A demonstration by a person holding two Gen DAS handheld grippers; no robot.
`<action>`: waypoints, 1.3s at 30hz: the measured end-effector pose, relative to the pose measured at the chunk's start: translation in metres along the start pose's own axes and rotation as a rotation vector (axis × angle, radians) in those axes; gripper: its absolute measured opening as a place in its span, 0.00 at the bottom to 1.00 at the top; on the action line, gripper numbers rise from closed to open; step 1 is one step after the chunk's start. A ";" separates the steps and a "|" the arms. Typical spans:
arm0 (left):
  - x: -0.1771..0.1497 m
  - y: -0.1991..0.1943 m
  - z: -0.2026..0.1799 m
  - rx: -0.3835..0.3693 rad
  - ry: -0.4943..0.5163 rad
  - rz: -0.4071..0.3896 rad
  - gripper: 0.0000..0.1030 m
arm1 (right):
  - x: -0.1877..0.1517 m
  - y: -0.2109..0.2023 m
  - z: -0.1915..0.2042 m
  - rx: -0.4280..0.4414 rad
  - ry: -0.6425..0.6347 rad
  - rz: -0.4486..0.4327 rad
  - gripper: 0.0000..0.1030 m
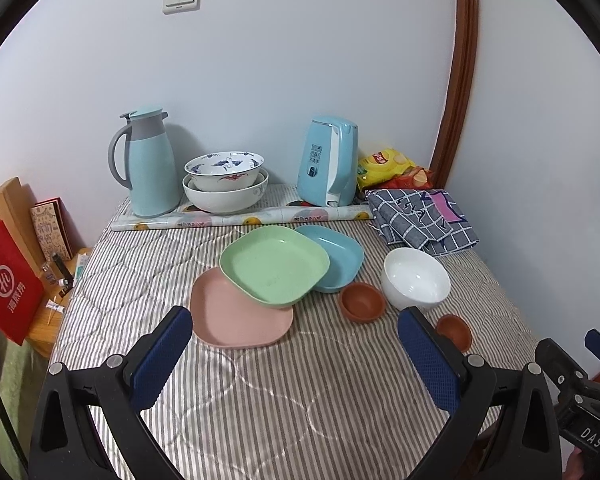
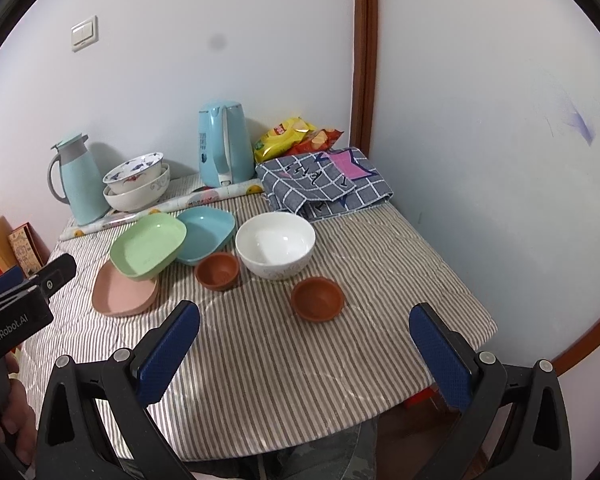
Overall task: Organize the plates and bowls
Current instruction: 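Move the right gripper to the green plate rim and close on it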
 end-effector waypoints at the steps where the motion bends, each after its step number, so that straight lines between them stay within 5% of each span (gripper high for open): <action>1: 0.002 0.002 0.001 0.000 -0.001 0.002 1.00 | 0.002 0.001 0.001 0.001 0.000 -0.001 1.00; 13: 0.024 0.035 0.020 0.013 -0.018 0.043 1.00 | 0.026 0.036 0.020 0.021 -0.028 0.044 1.00; 16: 0.028 0.047 0.032 0.070 -0.013 0.053 1.00 | 0.030 0.045 0.030 0.026 -0.060 0.049 1.00; 39: 0.031 0.127 0.100 0.135 -0.118 0.167 1.00 | 0.051 0.132 0.095 0.206 -0.111 0.110 0.92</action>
Point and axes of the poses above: each gripper's, at about its wrist camera, not at the fingertips, and y roughly the way its jaws point, z to its left, x to its top, the point moved 8 cm from there along y, roughly the way its jaws point, and after that the axes turned 2 degrees about z, right-handed, at the moved point
